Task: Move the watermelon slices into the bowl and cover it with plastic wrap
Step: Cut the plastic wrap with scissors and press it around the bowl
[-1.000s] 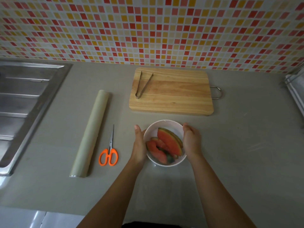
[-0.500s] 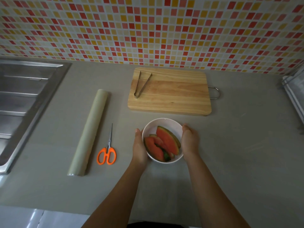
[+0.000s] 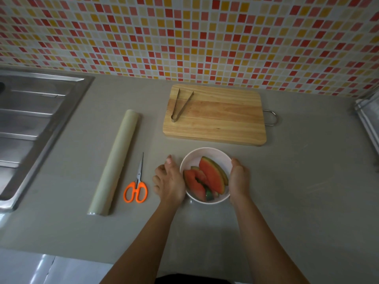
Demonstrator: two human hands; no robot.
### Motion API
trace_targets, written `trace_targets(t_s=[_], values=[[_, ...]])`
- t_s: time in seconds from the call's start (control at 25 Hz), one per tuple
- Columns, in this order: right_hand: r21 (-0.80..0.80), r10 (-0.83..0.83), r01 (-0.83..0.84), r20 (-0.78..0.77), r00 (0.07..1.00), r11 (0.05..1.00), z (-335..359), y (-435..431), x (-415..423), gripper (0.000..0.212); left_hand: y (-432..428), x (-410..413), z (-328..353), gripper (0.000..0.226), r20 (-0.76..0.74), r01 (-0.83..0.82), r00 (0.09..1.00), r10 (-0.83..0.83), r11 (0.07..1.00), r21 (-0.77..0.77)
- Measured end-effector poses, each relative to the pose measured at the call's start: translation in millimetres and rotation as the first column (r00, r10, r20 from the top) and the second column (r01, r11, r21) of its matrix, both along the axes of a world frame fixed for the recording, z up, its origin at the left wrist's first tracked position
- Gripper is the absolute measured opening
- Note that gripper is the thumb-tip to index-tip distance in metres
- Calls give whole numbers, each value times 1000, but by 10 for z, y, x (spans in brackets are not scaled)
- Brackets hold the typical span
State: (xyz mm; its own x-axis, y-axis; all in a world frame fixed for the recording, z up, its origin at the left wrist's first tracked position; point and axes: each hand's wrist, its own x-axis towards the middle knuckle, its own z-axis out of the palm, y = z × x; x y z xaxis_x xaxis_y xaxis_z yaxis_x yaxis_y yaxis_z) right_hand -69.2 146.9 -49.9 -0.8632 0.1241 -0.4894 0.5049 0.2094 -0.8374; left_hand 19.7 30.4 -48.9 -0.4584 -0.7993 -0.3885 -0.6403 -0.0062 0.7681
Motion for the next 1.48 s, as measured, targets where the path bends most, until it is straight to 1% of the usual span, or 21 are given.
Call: trace_targets(t_s=[0.08, 0.12, 0.16, 0.24, 0.28, 0.36, 0.44, 0.6, 0.72, 0.84, 1.0, 1.04, 1.08, 1.12, 1.16, 1.2, 1.24, 1.32, 1.36, 1.4, 1.48], values=[[-145, 51, -43, 54, 997, 988, 6, 46, 55, 41, -49, 28, 3, 59, -60, -69, 996, 61, 988, -140], [-217, 87, -78, 35, 996, 973, 2, 91, 66, 45, -71, 57, 4, 56, -140, -133, 983, 116, 983, -123], [-252, 110, -114, -30, 993, 961, 1, 143, 58, 46, -65, 115, -2, 52, -245, -222, 945, 215, 975, 1], [-279, 84, -137, -193, 978, 951, 6, 243, -9, 47, 99, 268, 0, 46, -380, -308, 809, 448, 874, 375], [-309, 88, -160, -234, 968, 938, 14, 267, -45, 50, 237, 339, 6, 46, -406, -270, 760, 507, 815, 513], [-379, 167, -237, -209, 964, 894, 42, 227, -59, 56, 494, 383, 40, 46, -437, -116, 780, 447, 790, 602], [-462, 223, -261, -136, 965, 848, 82, 131, 54, 60, 583, 305, 52, 47, -492, -1, 792, 362, 806, 592], [-582, 129, -119, -24, 991, 805, 17, 113, 341, 65, 157, 124, 87, 63, -547, 138, 787, 286, 782, 607], [-519, 95, -85, -8, 995, 850, -35, 162, 355, 68, -11, 91, 81, 66, -571, 213, 772, 278, 734, 645], [-451, 69, -124, -137, 988, 884, -35, 139, 237, 64, 112, 115, 5, 63, -610, 213, 748, 261, 776, 593], [-574, 86, -167, -166, 982, 802, -44, -15, 227, 67, 149, 62, 37, 62, -580, 150, 761, 290, 791, 593], [-592, 71, -157, -166, 984, 790, -60, -32, 242, 67, 132, 33, 62, 62, -532, 91, 798, 282, 818, 568], [-598, 62, -154, -172, 983, 786, -67, -46, 249, 67, 94, 7, 60, 62, -460, 32, 861, 218, 878, 477], [-582, 65, -168, -193, 979, 796, -68, -43, 256, 66, 52, -4, 59, 58, -366, -4, 921, 132, 944, 331], [-548, 86, -194, -217, 972, 814, -66, -33, 247, 64, 3, -1, 50, 52, -280, 5, 958, 54, 978, 207], [-493, 153, -259, -245, 957, 831, -51, 50, 260, 62, -58, 21, 40, 51, -254, 42, 967, -5, 989, 140], [-427, 213, -311, -263, 941, 849, -43, 161, 251, 58, -123, 55, 29, 54, -297, 70, 955, -23, 986, 149], [-329, 281, -369, -286, 916, 869, -44, 433, 173, 45, -238, 161, 30, 60, -368, 98, 930, 3, 962, 254], [-251, 358, -431, -289, 888, 867, -24, 551, 137, 58, -302, 221, 38, 62, -377, 140, 926, -29, 953, 270], [-176, 497, -557, -295, 816, 812, -20, 692, 137, 75, -356, 281, 41, 62, -375, 211, 921, -107, 945, 250], [-23, 704, -728, -234, 670, 685, -23, 815, 169, 94, -406, 345, 48, 58, -388, 326, 897, -212, 910, 256]])
